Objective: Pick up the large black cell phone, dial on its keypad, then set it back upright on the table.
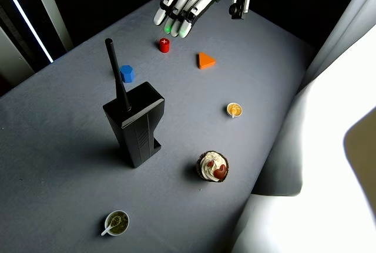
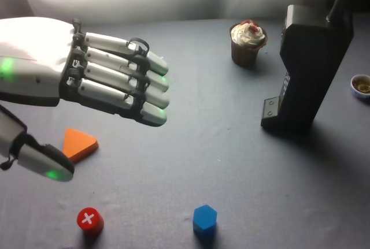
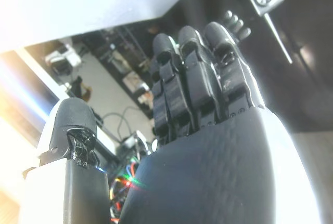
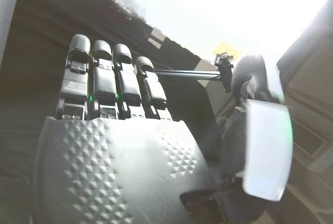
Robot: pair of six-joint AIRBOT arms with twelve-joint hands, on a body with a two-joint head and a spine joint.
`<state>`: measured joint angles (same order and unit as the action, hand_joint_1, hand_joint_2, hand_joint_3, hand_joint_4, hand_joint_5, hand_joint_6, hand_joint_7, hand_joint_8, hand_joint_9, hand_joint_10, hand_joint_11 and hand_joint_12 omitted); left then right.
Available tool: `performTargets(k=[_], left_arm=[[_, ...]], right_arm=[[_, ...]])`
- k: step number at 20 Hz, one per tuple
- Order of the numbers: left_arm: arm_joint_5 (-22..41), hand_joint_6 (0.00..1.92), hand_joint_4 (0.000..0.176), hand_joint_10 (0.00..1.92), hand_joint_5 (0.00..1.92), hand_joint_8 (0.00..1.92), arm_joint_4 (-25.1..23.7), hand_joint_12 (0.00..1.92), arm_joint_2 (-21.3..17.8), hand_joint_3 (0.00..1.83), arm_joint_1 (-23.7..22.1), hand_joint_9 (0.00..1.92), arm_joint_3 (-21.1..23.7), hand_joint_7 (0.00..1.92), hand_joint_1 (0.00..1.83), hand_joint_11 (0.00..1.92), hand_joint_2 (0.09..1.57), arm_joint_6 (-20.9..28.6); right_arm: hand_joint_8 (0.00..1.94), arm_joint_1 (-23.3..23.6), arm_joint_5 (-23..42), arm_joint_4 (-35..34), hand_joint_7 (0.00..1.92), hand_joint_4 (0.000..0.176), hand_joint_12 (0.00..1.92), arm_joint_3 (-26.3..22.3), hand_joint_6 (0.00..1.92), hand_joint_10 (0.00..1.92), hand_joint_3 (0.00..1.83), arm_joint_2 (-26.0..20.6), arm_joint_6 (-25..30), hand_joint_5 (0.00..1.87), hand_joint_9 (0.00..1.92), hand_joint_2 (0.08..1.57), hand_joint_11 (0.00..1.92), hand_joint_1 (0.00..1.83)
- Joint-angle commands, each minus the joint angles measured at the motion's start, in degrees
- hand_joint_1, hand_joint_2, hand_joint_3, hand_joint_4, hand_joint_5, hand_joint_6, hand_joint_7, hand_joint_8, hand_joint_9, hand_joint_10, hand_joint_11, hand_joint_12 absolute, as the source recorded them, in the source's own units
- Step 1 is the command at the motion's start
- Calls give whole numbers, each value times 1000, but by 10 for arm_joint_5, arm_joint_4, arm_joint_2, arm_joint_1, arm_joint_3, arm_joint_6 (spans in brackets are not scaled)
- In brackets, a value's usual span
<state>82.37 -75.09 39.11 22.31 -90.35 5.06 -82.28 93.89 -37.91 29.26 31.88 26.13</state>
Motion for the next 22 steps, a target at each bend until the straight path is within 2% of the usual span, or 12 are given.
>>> performTargets(k=[1, 3, 6, 8, 10, 12, 14, 17, 19, 22], left_arm=[[35, 2, 2, 11, 243, 3, 58, 437, -4, 5, -15, 197, -3, 252, 56, 0, 1196, 2], [35, 0, 3, 1, 225, 1, 58, 383, -4, 3, -16, 185, -2, 231, 35, 0, 1206, 2], [35, 6, 3, 7, 249, 10, 58, 426, -4, 0, -20, 211, 0, 267, 51, 0, 1202, 2], [36, 0, 4, 0, 222, 1, 58, 379, -4, 0, -21, 186, 4, 226, 45, 0, 1204, 2], [41, 1, 4, 2, 223, 3, 57, 391, -4, 0, -21, 191, 6, 230, 40, 0, 1204, 8], [45, 4, 6, 5, 236, 8, 51, 410, -4, 0, -23, 204, 6, 255, 39, 0, 1204, 10], [45, 1, 10, 2, 230, 2, 51, 389, -4, 0, -28, 203, 8, 248, 50, 0, 1200, 12], [40, 5, 8, 1, 238, 1, 53, 389, -6, 0, -37, 198, 17, 243, 47, 0, 1199, 16], [36, 5, 7, 2, 246, 5, 57, 410, -6, 0, -35, 203, 19, 256, 58, 0, 1201, 15], [21, 5, 7, 2, 248, 6, 67, 410, -4, 0, -29, 204, 21, 259, 61, 0, 1202, 5]], right_arm=[[2, 5, 72, -5, 101, 0, 410, -1, 3, 2, 9, -4, 7, 75, 101, 999, 0, 227], [2, 5, 72, -5, 105, 0, 386, -1, 2, 1, 3, -4, 7, 80, 102, 997, 0, 213], [5, 5, 72, -5, 137, 0, 434, 0, 4, 5, 2, -3, 7, 111, 128, 988, 0, 197], [2, 10, 72, -5, 141, 0, 473, 1, 1, 4, 0, -2, 7, 110, 136, 970, 0, 209], [0, 15, 72, -6, 121, 0, 422, 11, 0, 1, 0, 4, 7, 92, 117, 958, 0, 229], [0, 23, 65, -5, 114, 0, 420, 35, 0, 0, 0, 18, 1, 78, 114, 943, 0, 251], [0, 40, 48, -5, 88, 0, 361, 55, 0, 0, 0, 36, -28, 54, 87, 949, 0, 292], [0, 59, 33, -4, 77, 0, 390, 81, 0, 0, 2, 68, -43, 52, 86, 961, 0, 372], [0, 60, 24, -3, 34, 0, 300, 92, 0, 0, 0, 82, -43, 12, 50, 952, 0, 498], [0, 98, -9, 13, 29, 0, 289, 123, 0, 0, 0, 112, -71, 8, 45, 951, 0, 511]])
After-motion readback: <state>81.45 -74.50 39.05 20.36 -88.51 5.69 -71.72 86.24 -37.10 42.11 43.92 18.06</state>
